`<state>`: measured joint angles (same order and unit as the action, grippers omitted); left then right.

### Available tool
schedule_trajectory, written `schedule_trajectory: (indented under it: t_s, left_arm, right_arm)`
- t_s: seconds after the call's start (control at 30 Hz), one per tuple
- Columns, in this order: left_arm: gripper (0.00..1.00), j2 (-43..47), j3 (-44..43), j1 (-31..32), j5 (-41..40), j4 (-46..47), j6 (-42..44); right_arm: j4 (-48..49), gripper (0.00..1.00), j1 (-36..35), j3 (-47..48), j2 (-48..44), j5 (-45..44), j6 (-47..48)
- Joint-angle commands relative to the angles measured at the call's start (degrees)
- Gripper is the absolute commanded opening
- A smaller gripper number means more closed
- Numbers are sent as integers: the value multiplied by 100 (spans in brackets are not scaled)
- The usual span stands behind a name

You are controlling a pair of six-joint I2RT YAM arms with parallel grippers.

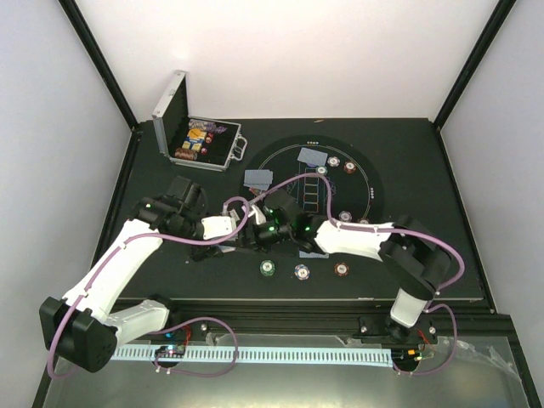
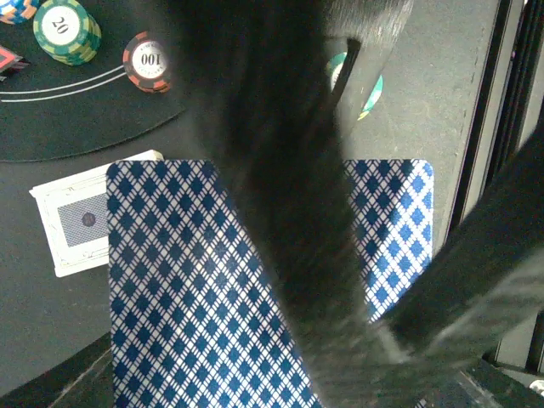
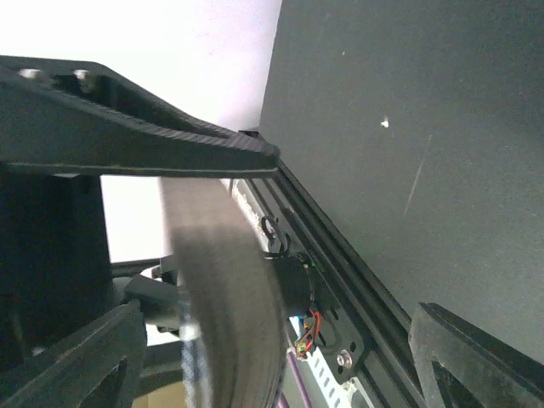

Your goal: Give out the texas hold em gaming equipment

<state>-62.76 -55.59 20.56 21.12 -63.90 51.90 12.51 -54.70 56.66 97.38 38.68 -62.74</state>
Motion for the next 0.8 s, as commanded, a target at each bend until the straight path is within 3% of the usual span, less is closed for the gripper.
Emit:
schedule_trajectory:
  t_s: [0.0, 0.23, 0.43, 0.77]
  left_arm:
    - [2, 0, -271, -25, 153, -125, 101]
    - [2, -17, -272, -25, 145, -117, 101]
    - [1, -3, -277, -25, 129, -120, 101]
    - [2, 26, -329, -25, 111, -175, 118]
  right_arm:
    - [772, 87, -78, 257, 358, 259, -357]
    - [1421, 85, -84, 302, 891, 479, -769]
    - [1528, 74, 4, 112, 1127, 377, -854]
    - [596, 64, 365, -393, 735, -20, -216]
